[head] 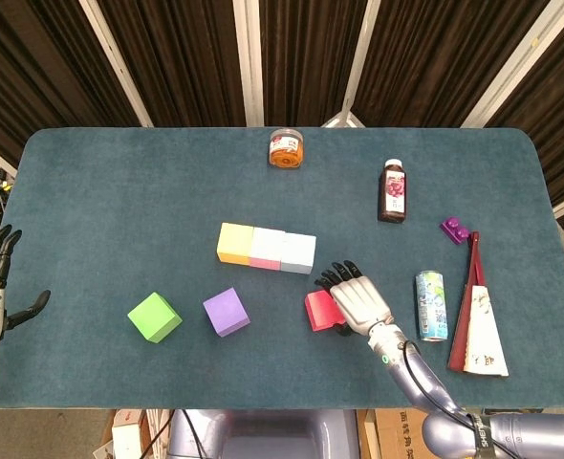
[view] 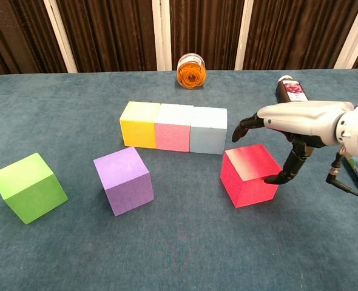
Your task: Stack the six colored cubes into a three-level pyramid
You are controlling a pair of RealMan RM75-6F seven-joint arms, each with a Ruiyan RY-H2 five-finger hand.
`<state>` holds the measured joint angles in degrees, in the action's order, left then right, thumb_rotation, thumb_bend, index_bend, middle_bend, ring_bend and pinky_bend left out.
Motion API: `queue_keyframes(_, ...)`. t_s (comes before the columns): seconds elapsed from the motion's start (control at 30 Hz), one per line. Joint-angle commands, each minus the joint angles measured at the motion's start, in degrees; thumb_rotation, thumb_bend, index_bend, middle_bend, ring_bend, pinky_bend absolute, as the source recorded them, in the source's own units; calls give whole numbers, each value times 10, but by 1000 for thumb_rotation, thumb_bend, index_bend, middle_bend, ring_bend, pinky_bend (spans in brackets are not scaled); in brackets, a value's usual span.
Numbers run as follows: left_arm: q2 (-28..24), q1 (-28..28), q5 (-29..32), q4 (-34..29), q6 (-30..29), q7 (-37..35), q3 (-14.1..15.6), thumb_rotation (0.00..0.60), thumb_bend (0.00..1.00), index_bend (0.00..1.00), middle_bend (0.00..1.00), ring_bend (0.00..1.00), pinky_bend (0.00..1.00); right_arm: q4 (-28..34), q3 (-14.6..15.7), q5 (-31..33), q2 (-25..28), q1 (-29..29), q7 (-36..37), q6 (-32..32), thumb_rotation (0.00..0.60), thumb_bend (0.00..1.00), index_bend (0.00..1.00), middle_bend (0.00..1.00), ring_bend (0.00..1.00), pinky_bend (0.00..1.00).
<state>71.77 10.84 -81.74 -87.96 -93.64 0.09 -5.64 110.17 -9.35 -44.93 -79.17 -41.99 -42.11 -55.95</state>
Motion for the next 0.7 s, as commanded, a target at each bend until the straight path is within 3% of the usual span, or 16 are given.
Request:
queue_keyframes(0.03, 1, -1, 0, -1, 2, 3, -3, 600, 273, 75, 35, 0, 0, -7, 4, 7, -5, -8, 1, 0, 600, 278, 226, 193, 2, 0)
queue_keyframes(0.7, 11, -7, 1, 2, 10, 14, -19, 600, 273, 86, 29, 0, 0, -29, 16, 15, -22, -32, 30, -20, 600, 278, 343, 308, 99, 0)
